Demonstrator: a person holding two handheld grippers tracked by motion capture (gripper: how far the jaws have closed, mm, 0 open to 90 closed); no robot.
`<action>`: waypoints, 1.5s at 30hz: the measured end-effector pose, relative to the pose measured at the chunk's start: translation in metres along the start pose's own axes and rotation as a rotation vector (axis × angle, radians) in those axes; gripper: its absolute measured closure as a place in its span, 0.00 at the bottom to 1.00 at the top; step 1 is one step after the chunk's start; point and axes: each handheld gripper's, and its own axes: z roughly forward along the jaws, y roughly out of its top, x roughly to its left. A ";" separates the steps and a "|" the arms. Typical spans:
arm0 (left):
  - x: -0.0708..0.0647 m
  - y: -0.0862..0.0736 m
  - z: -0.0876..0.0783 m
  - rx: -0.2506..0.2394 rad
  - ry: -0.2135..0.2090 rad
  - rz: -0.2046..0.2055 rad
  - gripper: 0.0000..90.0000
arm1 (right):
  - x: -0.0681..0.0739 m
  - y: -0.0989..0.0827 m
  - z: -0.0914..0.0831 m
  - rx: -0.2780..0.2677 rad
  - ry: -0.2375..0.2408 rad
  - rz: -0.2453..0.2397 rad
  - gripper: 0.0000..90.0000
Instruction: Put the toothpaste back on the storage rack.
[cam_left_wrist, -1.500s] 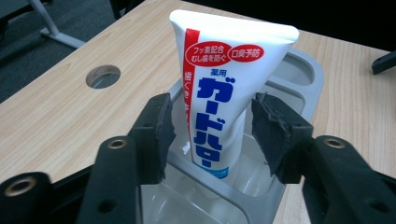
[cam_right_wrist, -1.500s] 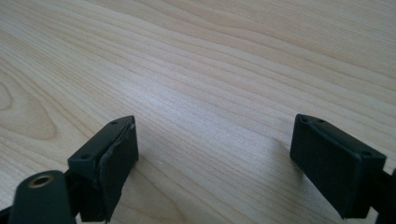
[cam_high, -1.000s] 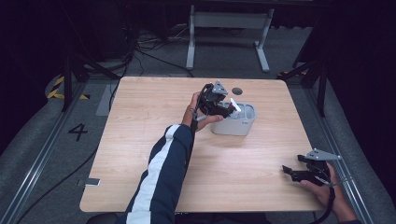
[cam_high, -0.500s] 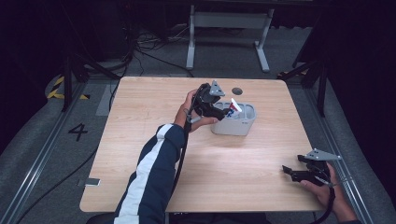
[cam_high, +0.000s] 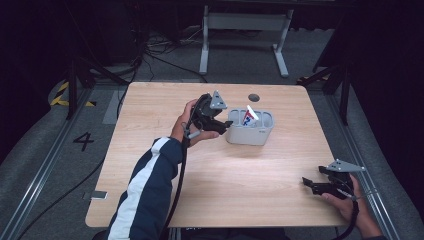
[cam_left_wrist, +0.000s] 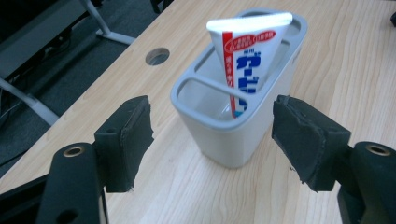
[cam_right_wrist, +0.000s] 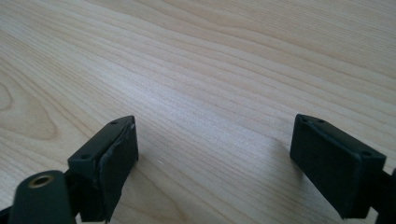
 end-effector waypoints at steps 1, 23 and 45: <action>0.001 -0.003 -0.002 0.000 -0.001 -0.005 0.33 | 0.000 0.000 0.000 0.000 0.000 0.000 0.17; 0.014 -0.079 -0.031 0.100 0.047 -0.044 0.32 | 0.000 0.000 0.000 0.000 0.000 0.001 0.17; 0.014 -0.138 -0.048 0.187 0.060 -0.098 0.32 | 0.000 0.000 0.000 0.000 0.000 0.001 0.17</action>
